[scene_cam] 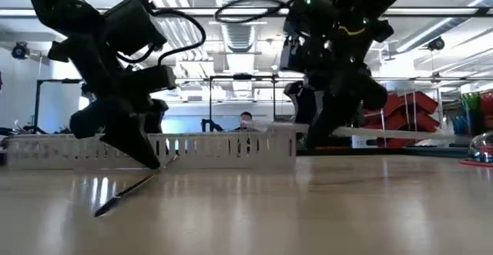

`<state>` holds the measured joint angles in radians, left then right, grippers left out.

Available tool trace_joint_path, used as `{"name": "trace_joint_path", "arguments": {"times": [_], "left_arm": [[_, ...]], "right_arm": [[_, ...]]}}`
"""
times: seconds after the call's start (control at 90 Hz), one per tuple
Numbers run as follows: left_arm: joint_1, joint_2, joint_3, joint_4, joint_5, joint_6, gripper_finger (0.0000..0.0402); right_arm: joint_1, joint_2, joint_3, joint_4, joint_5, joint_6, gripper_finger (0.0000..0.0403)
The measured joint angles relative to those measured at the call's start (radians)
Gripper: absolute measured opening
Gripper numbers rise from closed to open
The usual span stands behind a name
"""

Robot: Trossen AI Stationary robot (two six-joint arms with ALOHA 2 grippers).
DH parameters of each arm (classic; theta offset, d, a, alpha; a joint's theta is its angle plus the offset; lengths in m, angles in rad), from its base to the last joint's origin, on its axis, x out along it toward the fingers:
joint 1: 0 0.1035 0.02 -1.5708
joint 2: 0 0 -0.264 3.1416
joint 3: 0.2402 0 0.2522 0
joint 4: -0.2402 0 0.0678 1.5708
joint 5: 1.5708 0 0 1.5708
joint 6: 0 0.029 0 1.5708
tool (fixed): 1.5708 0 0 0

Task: Ziptie cables
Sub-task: Close the white cable duct

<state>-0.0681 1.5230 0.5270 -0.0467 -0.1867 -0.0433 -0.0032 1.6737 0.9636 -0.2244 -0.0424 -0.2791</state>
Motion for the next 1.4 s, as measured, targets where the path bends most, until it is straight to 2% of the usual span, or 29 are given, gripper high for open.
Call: {"name": "trace_joint_path", "arguments": {"times": [0.044,0.256,0.567,0.833,1.178,1.4], "left_arm": [[-0.001,0.0,0.0,0.0,-0.004,-0.008,0.0216],[0.0,0.0,0.0,0.0,-0.005,-0.025,0.0212],[0.0,0.003,0.0,0.001,-0.005,-0.023,0.0213],[0.0,0.003,0.0,0.001,-0.007,-0.018,0.0215],[0.001,0.003,0.0,0.003,-0.016,0.051,0.021],[-0.004,0.003,0.0,0.015,-0.023,0.078,0.0207]], "right_arm": [[-0.004,-0.011,-0.001,-0.008,-0.001,0.005,0.0212],[-0.008,-0.049,-0.006,-0.078,0.154,0.024,0.0212],[0.008,0.031,-0.027,-0.097,0.216,0.082,0.0212],[0.006,0.037,-0.026,-0.1,0.267,0.103,0.0212],[-0.007,0.036,0.034,-0.227,0.258,0.12,0.0212],[-0.032,0.036,0.043,-0.25,0.172,0.154,0.0212]]}}
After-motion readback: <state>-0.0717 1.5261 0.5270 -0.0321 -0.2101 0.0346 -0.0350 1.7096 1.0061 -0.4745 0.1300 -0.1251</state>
